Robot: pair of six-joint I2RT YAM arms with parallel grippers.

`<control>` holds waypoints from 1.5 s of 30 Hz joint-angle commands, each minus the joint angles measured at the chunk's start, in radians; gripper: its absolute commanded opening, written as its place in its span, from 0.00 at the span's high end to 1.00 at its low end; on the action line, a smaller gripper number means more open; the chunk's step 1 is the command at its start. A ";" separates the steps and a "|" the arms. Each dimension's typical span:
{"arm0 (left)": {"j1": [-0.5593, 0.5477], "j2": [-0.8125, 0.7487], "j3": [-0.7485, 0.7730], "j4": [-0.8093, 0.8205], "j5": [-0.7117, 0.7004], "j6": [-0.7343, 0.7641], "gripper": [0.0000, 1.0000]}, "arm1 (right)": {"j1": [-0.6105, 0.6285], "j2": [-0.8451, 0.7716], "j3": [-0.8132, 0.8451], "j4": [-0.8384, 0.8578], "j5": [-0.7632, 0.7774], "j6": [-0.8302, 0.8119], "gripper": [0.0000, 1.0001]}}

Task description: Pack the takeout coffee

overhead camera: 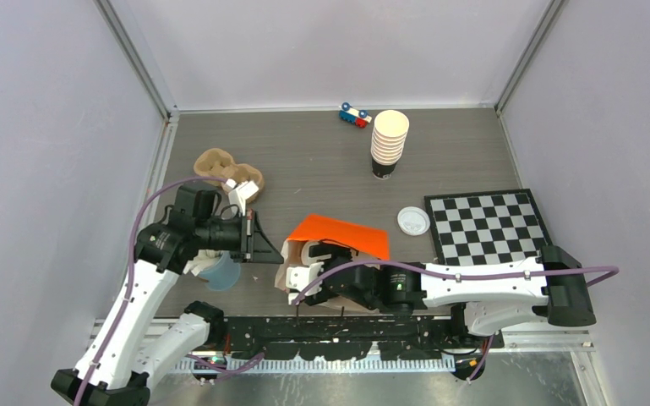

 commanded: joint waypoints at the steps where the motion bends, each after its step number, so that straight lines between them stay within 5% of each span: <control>1: -0.003 -0.024 0.007 0.030 0.050 -0.024 1.00 | -0.004 -0.029 0.016 0.079 -0.008 0.036 0.24; 23: -0.013 -0.049 -0.014 0.010 0.063 -0.016 1.00 | -0.008 0.020 -0.018 0.088 0.044 0.031 0.24; 31: -0.014 -0.026 0.036 -0.040 -0.024 0.016 0.52 | -0.008 -0.051 -0.011 0.004 0.001 0.012 0.24; 45: -0.046 0.046 0.021 0.009 -0.072 -0.026 0.40 | -0.016 -0.165 -0.049 -0.067 -0.028 0.028 0.24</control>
